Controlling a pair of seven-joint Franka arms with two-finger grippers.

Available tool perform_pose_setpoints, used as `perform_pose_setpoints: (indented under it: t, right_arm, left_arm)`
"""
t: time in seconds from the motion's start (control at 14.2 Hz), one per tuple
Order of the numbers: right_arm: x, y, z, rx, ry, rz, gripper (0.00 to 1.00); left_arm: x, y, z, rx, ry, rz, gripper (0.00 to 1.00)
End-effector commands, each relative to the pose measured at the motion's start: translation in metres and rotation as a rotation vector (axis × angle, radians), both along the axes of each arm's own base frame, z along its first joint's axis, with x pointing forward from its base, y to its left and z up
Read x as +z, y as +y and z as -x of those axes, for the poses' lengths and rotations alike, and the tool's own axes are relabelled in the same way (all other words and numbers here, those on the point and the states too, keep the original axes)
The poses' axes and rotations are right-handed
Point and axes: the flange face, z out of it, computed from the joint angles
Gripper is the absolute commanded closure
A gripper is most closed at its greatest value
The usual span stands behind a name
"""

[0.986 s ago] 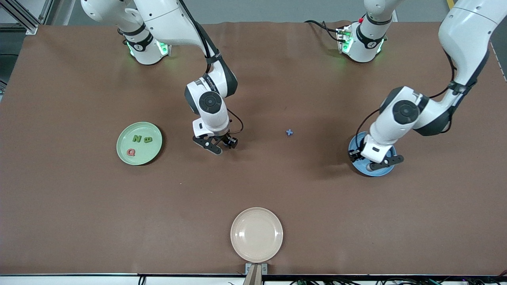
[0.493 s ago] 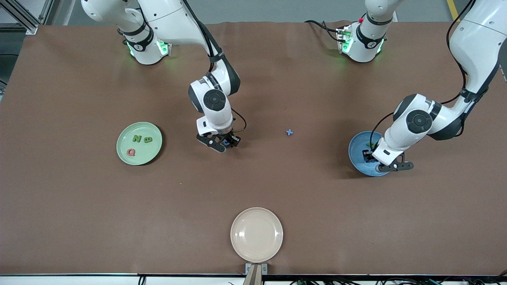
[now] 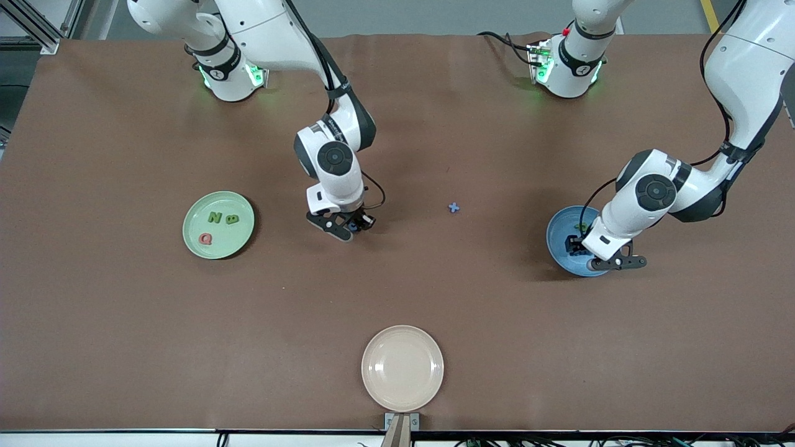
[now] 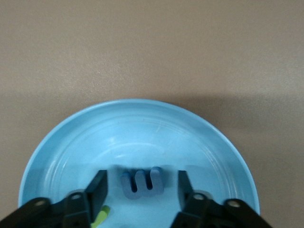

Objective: Sort upper and lower case letters into plates
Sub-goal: 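Carry the blue C to the green plate while the left gripper places m, then release the C and withdraw the right gripper while the left gripper grasps x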

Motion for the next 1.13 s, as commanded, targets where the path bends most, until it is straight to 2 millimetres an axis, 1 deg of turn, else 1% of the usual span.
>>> perform_pose_setpoints:
  t: [0.0, 0.07, 0.14, 0.21, 0.35, 0.42, 0.49, 0.56, 0.63, 0.7, 0.78, 0.85, 0.92, 1.06]
  right_arm:
    - [0.04, -0.05, -0.022, 0.06, 0.066, -0.006, 1.0]
    - [0.053, -0.073, -0.027, 0.094, 0.074, -0.019, 1.0]
    - [0.064, -0.11, -0.035, 0.142, 0.076, -0.033, 1.0]
    - [0.072, -0.141, -0.04, 0.186, 0.078, -0.043, 1.0]
    - [0.078, -0.202, -0.047, 0.27, 0.088, -0.056, 1.0]
    - [0.08, -0.225, -0.052, 0.307, 0.086, -0.056, 1.0]
    - [0.076, -0.252, -0.054, 0.337, 0.093, -0.049, 1.0]
    - [0.076, -0.272, -0.058, 0.372, 0.088, -0.042, 1.0]
    - [0.075, -0.286, -0.059, 0.393, 0.091, -0.038, 1.0]
    - [0.072, -0.302, -0.059, 0.411, 0.093, -0.035, 1.0]
    - [0.069, -0.316, -0.06, 0.413, 0.093, -0.034, 0.99]
    - [0.064, -0.331, -0.059, 0.424, 0.095, -0.033, 0.99]
    - [0.061, -0.341, -0.059, 0.436, 0.081, -0.029, 0.99]
    - [0.054, -0.357, -0.058, 0.443, 0.052, -0.015, 0.99]
  left_arm:
    - [0.027, -0.021, 0.005, -0.041, 0.015, -0.073, 0.0]
    - [0.034, -0.036, 0.009, -0.034, 0.027, -0.085, 0.0]
    - [0.042, -0.056, 0.013, 0.001, 0.021, -0.079, 0.0]
    - [0.051, -0.078, 0.016, 0.061, 0.004, -0.059, 0.0]
    - [0.067, -0.12, 0.027, 0.17, -0.023, -0.015, 0.0]
    - [0.072, -0.142, 0.034, 0.207, -0.029, 0.001, 0.0]
    - [0.069, -0.171, 0.046, 0.239, -0.024, 0.013, 0.0]
    - [0.065, -0.195, 0.057, 0.277, -0.012, 0.025, 0.0]
    - [0.06, -0.219, 0.069, 0.324, 0.001, 0.038, 0.0]
    - [0.061, -0.237, 0.076, 0.359, -0.001, 0.043, 0.0]
    - [0.058, -0.251, 0.082, 0.381, -0.001, 0.042, 0.0]
    - [0.054, -0.263, 0.088, 0.385, 0.006, 0.042, 0.0]
    - [0.048, -0.274, 0.096, 0.392, 0.028, 0.04, 0.0]
    - [0.034, -0.286, 0.108, 0.404, 0.063, 0.023, 0.0]
